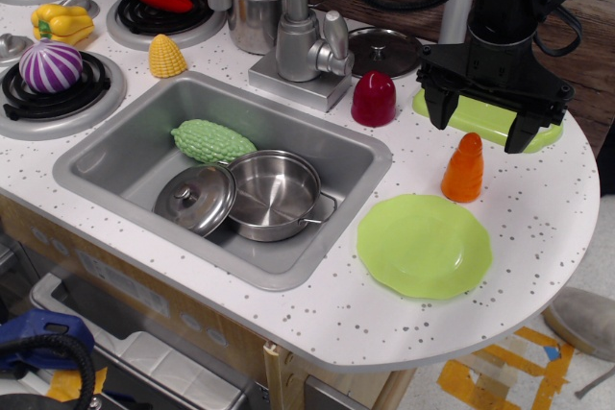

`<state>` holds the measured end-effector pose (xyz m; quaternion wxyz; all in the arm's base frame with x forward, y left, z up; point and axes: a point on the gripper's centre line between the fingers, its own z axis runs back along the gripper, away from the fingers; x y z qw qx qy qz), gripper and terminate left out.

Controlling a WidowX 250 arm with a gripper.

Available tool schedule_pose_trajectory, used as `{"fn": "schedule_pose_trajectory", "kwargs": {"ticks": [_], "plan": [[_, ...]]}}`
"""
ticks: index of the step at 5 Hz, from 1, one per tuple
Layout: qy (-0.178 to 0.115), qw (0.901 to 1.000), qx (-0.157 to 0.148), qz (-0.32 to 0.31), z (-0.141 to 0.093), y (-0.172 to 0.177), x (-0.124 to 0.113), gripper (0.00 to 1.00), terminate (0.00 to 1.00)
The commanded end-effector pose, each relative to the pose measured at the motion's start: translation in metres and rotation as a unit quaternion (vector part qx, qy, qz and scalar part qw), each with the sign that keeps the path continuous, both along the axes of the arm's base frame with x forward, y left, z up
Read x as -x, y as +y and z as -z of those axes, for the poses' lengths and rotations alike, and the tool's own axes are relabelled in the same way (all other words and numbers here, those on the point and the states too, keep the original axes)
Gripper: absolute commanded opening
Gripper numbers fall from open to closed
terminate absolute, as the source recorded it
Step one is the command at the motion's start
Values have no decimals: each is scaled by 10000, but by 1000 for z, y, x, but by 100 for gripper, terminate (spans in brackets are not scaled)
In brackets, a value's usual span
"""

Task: Put carrot on plate

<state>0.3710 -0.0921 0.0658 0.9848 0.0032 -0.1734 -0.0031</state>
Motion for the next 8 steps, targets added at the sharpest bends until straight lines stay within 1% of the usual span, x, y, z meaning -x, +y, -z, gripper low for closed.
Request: {"fn": "schedule_pose_trajectory", "kwargs": {"ticks": [1,2,3,4,5,6,7,8], "plan": [[0,10000,0,0,0,0,0,100,0],[-26,10000,72,23,4,1,-5,100,0],[-79,9997,238,-29,14,2,-12,100,0],[-72,9991,388,-120,22,3,-14,100,0],[-84,9990,390,-186,23,3,-11,0,0],[-100,9995,236,-166,16,4,-10,0,0],[-76,9999,-102,-78,-6,8,-11,0,0],[153,9996,-240,-73,-24,12,1,0,0]]}}
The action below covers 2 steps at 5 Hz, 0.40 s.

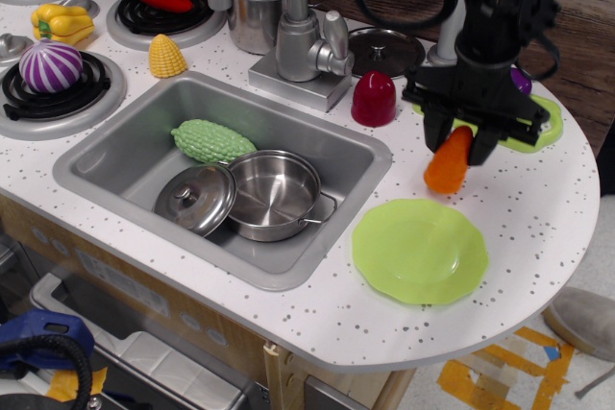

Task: Put carrot on plate

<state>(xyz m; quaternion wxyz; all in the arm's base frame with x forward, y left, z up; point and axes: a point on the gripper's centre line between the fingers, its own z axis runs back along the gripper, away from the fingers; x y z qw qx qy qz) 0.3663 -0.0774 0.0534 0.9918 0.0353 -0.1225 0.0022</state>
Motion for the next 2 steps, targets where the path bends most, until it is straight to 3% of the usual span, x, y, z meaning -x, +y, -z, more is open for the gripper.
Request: {"fn": "schedule_pose_trajectory", "kwargs": {"ticks": [1,2], "plan": [[-336,9992,62,-186,-39,-7,17,0,0],[-315,9988,106,-364,-34,-7,34,0,0]]}}
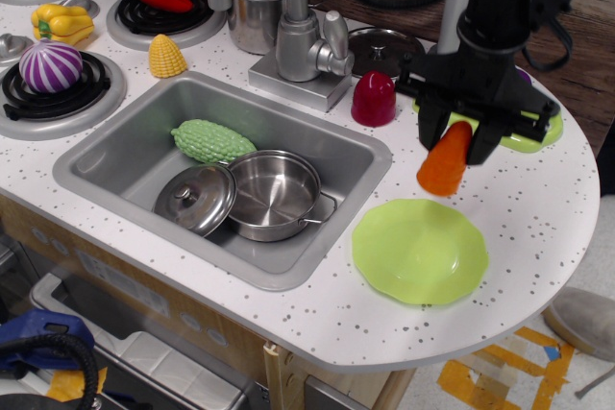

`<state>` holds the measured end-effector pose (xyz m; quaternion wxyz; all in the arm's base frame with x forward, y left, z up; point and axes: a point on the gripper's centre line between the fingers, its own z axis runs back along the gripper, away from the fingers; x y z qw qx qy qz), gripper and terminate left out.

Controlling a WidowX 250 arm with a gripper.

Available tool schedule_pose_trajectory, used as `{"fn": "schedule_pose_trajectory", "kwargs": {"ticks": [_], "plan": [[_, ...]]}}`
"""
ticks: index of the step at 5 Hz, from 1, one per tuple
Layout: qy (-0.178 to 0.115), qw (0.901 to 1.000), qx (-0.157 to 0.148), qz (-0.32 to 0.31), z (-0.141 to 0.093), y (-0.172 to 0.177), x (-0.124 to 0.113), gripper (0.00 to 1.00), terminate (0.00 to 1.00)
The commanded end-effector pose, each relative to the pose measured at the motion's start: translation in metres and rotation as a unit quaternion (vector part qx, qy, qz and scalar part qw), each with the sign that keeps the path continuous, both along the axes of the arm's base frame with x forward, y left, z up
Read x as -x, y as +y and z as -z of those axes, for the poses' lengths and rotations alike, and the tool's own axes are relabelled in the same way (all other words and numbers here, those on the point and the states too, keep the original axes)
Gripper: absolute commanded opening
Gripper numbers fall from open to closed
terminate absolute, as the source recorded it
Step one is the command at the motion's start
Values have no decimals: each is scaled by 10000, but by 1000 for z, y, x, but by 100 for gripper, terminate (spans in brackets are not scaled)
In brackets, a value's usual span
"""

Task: Put carrot on plate

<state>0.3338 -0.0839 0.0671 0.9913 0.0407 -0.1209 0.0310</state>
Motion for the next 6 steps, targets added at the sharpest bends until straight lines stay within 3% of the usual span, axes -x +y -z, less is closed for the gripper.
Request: {"fn": "schedule_pose_trajectory", "kwargs": {"ticks": [1,2,3,5,6], "plan": [[-336,9989,232,-237,-10,-3,15,0,0],[-379,9985,269,-282,1,-2,22,0,0],[-393,9977,443,-332,9,-3,25,100,0],[-467,9968,574,-311,13,-4,24,100,0],[-467,9968,574,-311,13,-4,24,100,100]]}}
